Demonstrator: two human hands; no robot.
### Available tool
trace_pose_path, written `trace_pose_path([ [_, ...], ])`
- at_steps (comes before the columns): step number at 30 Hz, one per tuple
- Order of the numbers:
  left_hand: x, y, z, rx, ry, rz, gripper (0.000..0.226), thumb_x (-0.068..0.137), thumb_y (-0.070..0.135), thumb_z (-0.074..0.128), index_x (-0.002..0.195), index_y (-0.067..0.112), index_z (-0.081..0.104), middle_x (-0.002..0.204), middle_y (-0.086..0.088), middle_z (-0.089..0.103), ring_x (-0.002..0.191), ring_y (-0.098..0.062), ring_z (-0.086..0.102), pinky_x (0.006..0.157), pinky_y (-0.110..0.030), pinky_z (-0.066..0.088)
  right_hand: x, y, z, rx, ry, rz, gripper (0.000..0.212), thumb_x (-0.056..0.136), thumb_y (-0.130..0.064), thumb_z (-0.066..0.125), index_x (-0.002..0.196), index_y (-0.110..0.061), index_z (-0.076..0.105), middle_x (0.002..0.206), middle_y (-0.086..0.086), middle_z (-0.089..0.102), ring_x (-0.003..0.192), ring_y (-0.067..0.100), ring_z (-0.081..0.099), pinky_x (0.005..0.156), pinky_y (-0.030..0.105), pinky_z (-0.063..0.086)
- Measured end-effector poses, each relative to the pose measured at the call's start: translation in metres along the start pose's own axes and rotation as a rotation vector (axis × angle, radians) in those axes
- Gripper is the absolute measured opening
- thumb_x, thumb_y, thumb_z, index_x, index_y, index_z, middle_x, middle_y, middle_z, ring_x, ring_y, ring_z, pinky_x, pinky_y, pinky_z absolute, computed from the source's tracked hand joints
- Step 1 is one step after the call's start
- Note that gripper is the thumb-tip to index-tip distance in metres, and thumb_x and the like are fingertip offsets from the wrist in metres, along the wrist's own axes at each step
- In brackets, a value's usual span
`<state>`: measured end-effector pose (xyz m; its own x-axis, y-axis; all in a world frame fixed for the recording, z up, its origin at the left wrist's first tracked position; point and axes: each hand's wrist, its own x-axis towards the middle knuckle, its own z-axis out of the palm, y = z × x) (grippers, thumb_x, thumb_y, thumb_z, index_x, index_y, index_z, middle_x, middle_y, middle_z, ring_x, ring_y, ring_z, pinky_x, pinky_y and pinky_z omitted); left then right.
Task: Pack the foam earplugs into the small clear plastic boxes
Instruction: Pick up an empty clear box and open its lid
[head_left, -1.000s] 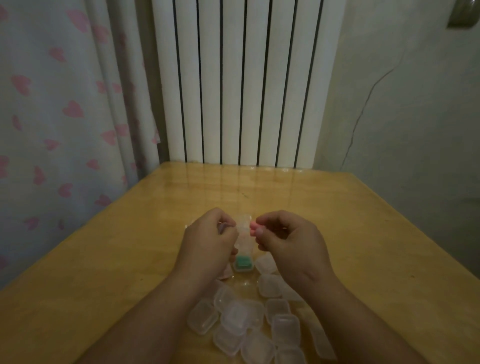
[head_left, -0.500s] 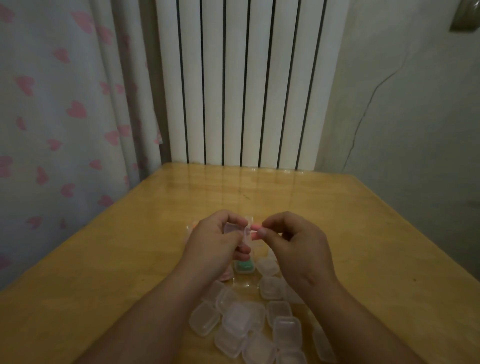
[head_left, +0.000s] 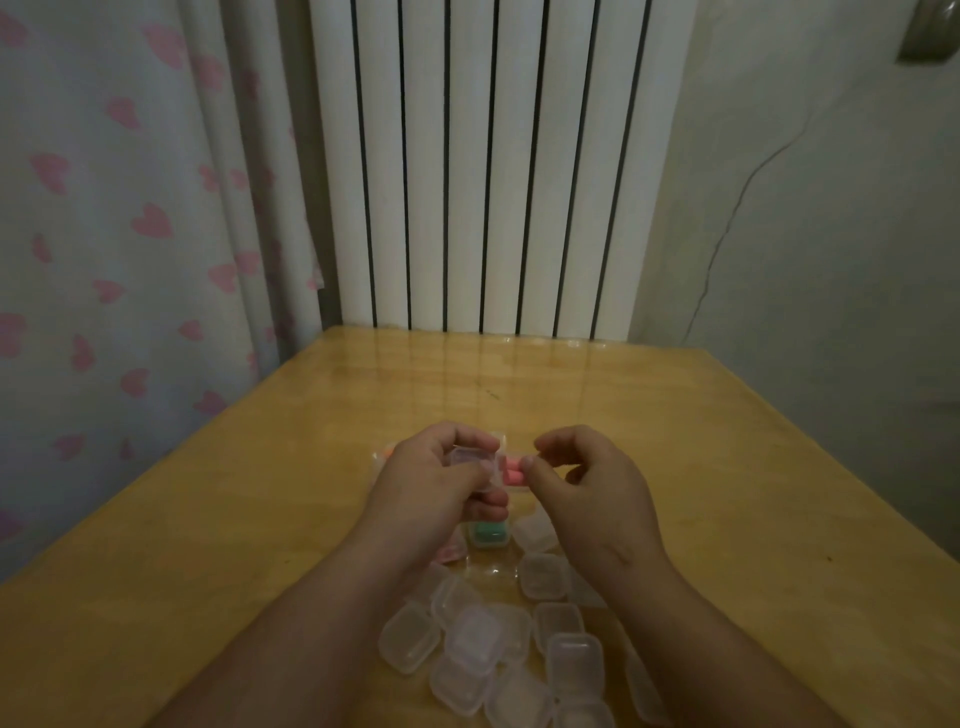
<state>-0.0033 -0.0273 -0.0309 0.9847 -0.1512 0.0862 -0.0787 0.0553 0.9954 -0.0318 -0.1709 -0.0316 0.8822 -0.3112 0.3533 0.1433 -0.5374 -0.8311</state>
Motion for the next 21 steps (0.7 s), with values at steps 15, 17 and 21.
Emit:
trace_pose_path([
  [15,-0.005,0.011,0.000,-0.180,-0.132,-0.014,0.016,0.093,-0.005,0.049,0.101,0.002,0.060,0.081,-0.021,0.068,0.066,-0.024,0.066,0.057,-0.032,0.056,-0.001,-0.008,-0.006,0.488,-0.081,0.281,0.008,0.085,-0.011,0.071,0.092,-0.007,0.069,0.077,0.010,0.072,0.057,0.010,0.065,0.052,0.022,0.052],
  [17,-0.003,0.006,-0.001,-0.043,-0.119,0.039,0.019,0.090,-0.005,0.058,0.100,0.009,0.066,0.076,-0.010,0.070,0.068,-0.019,0.065,0.059,-0.030,0.054,-0.002,-0.008,-0.005,0.527,-0.110,0.287,0.011,0.084,-0.017,0.072,0.092,-0.008,0.072,0.078,0.010,0.073,0.061,0.011,0.066,0.055,0.021,0.052],
  [21,0.001,0.001,-0.003,0.057,-0.027,0.069,0.022,0.083,0.001,0.072,0.098,0.018,0.069,0.083,0.001,0.075,0.071,-0.011,0.068,0.060,-0.022,0.051,-0.003,-0.010,-0.006,0.603,-0.165,0.288,0.027,0.097,-0.026,0.054,0.094,-0.008,0.073,0.081,0.008,0.075,0.068,0.014,0.068,0.060,0.025,0.055],
])
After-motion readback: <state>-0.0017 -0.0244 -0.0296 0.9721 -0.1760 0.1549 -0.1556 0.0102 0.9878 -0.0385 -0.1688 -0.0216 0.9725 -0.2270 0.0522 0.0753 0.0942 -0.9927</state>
